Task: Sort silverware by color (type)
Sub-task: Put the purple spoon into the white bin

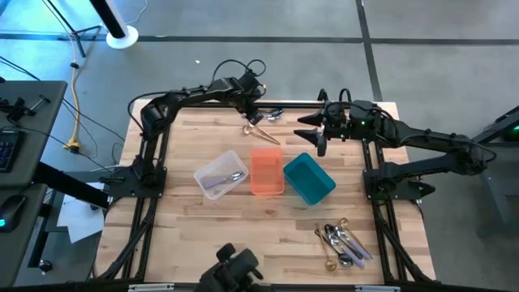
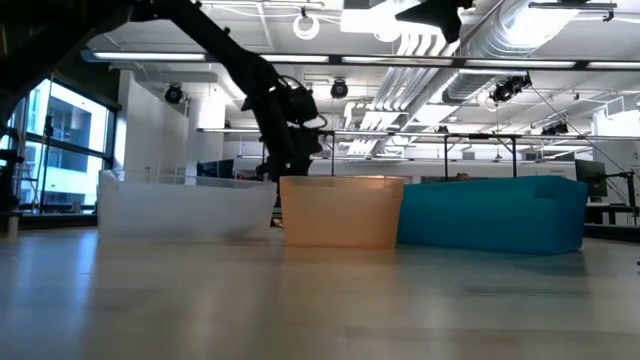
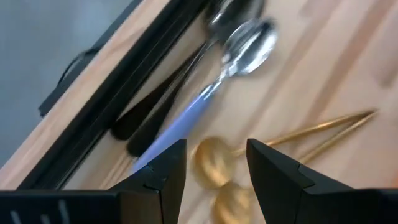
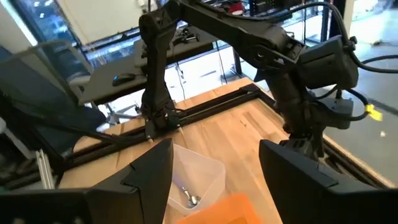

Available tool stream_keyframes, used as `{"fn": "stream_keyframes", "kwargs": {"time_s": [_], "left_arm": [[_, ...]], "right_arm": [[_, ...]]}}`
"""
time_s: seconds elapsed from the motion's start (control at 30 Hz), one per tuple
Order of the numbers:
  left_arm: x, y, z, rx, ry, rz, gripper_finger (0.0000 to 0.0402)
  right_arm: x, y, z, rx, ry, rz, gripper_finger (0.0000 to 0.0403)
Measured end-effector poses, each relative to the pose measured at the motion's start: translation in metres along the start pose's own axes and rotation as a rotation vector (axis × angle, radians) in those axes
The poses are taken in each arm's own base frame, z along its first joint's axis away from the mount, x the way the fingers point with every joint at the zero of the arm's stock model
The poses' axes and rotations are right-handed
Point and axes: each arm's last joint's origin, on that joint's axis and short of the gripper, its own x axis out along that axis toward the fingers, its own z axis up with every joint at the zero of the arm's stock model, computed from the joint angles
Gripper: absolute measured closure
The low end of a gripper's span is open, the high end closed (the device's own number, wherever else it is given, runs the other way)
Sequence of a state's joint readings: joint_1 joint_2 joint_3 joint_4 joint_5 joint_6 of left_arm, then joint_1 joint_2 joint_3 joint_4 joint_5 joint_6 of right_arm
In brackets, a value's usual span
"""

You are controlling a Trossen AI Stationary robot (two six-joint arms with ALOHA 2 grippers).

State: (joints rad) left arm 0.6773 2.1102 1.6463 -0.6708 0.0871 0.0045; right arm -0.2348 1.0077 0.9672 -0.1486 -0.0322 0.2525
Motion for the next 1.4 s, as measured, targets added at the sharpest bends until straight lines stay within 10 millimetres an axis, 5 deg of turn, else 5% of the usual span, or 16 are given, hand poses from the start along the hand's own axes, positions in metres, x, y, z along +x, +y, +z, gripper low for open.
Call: {"fn": "stream_keyframes", "kwargs": {"time_s": [0.4,1.4], "left_arm": [[0.030,0.042,-0.013,-0.071,0.086,0.005,0.0243],[0.038,0.020,-0.022,0.243,0.188,-0.022,0.0264]], "right_arm": [[0.000,0.000,0.000,0.108,0.000,-0.004,0.0180],[0.000,-0.002,0.000,0.106,-0.016,-0.050,0.0180]]}}
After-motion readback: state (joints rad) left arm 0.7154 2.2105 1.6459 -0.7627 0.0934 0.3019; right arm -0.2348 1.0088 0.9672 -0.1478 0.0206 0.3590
